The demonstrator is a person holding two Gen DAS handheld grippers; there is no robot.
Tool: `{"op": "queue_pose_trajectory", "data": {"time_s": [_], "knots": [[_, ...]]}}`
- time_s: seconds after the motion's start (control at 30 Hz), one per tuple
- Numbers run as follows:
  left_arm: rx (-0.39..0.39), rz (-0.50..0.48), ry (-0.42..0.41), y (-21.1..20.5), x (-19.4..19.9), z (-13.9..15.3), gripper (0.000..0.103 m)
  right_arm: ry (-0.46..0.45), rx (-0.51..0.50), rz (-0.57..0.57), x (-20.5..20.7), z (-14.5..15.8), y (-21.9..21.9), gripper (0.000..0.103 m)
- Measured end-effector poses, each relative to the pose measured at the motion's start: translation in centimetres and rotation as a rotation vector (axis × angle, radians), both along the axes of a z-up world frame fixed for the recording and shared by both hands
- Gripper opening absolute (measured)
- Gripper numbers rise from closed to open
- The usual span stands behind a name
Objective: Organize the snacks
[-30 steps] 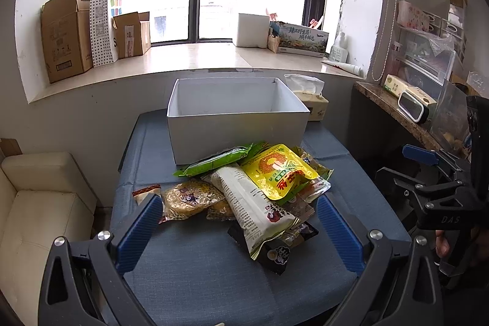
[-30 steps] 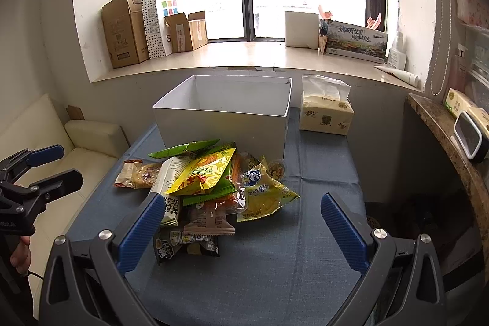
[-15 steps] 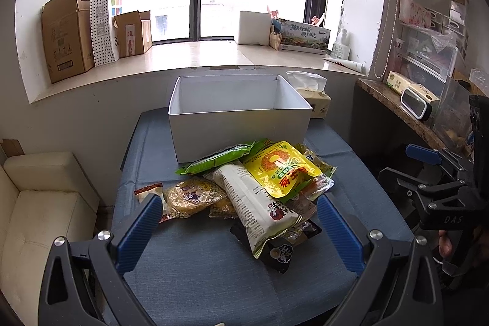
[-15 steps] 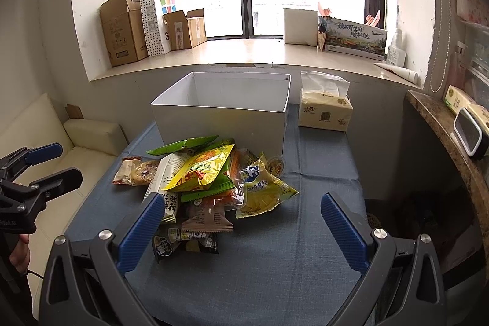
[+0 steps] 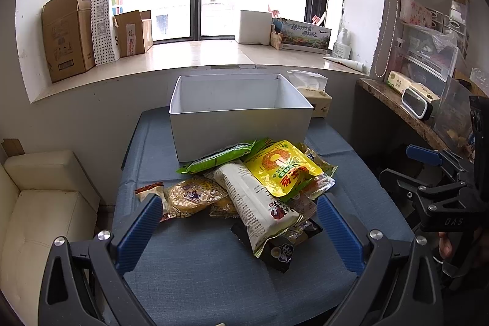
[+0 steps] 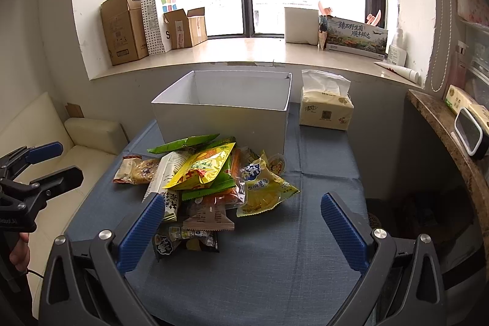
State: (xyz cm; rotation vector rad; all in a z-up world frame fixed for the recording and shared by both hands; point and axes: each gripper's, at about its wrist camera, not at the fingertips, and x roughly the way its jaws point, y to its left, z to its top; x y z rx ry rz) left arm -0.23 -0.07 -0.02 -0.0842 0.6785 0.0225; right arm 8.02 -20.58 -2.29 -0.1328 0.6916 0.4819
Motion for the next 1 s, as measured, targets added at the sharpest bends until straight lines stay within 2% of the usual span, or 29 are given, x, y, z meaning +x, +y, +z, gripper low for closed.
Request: {"op": "queue_pose_trajectory", "data": {"time_s": [1.0], "knots": [[0.012,0.011,-0.002,0.14,-0.15,-0.33,0.103,0.024,0.024,0.021,0.1,-0.49,0.1,0.103]]}}
